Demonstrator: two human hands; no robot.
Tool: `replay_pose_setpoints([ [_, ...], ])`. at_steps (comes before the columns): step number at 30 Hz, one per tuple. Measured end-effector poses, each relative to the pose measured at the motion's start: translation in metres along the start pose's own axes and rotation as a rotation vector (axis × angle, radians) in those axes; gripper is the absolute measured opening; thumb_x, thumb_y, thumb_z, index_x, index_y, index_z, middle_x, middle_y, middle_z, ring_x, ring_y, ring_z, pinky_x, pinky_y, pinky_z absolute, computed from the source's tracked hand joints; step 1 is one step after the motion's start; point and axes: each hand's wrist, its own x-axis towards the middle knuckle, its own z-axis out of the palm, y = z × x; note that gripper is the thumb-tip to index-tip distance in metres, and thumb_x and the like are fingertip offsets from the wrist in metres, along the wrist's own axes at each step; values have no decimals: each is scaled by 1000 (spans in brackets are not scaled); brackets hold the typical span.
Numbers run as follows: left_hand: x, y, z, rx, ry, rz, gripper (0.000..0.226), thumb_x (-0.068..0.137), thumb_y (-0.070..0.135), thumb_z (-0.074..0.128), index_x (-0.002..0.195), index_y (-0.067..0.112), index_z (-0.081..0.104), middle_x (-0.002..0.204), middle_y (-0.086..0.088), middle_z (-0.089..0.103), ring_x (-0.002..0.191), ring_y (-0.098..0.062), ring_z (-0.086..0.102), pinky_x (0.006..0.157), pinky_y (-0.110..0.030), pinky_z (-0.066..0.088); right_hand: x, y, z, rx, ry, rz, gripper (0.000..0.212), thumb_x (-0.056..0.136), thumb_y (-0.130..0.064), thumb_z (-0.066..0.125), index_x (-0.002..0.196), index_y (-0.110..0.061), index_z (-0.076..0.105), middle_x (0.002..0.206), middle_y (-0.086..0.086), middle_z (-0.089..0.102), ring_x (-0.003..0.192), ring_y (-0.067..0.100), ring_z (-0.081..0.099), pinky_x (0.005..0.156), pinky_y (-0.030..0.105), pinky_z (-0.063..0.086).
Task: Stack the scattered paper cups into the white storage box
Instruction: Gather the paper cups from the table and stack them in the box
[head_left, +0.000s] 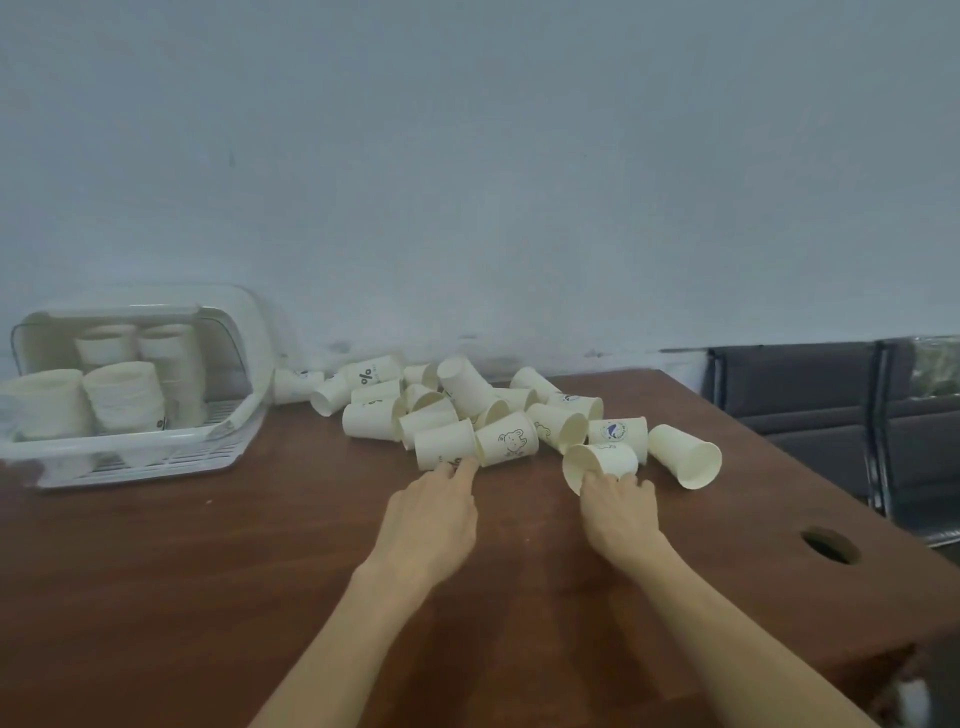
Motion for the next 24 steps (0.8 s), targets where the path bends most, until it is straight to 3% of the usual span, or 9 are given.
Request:
replay_pose_setpoints([
  [5, 5, -1, 4, 19, -13, 0, 37, 98, 22, 37, 134, 26, 36, 118, 1, 55, 106, -27, 57, 81, -42, 48, 3, -7, -3, 52, 14, -12, 25, 87, -10, 51, 110, -18, 58, 108, 0, 64, 106, 23, 57, 80, 32, 38],
  [10, 12, -3, 8, 35, -32, -8, 37, 98, 21, 37, 134, 25, 37, 121, 1, 54, 109, -27, 56, 83, -41, 48, -4, -25, -15, 189, 138, 6, 19, 85, -13, 57, 103, -14, 58, 99, 4, 67, 98, 24, 60, 80, 32, 41],
  [13, 20, -1, 13, 63, -47, -13, 32, 97, 20, 39, 129, 21, 42, 119, -1, 55, 108, -27, 56, 82, -40, 46, -10, -45, -19, 330, 344, 76, 21, 59, -1, 73, 75, -7, 62, 59, 9, 61, 58, 27, 59, 57, 33, 44],
  [15, 32, 0, 17, 109, -67, -12, 27, 96, 19, 40, 122, 17, 45, 115, -5, 55, 105, -30, 56, 77, -38, 43, -10, -57, -12, 445, 496, 132, 25, 48, 4, 77, 63, -6, 60, 46, 8, 51, 44, 26, 50, 47, 30, 42],
  [24, 92, -7, 37, 331, -23, 70, 44, 88, 0, 48, 130, 14, 43, 115, -11, 52, 105, -31, 52, 69, -37, 34, -3, -72, 22, 672, 710, 147, 32, 62, 11, 69, 93, 1, 68, 58, 8, 58, 58, 27, 52, 57, 37, 48],
])
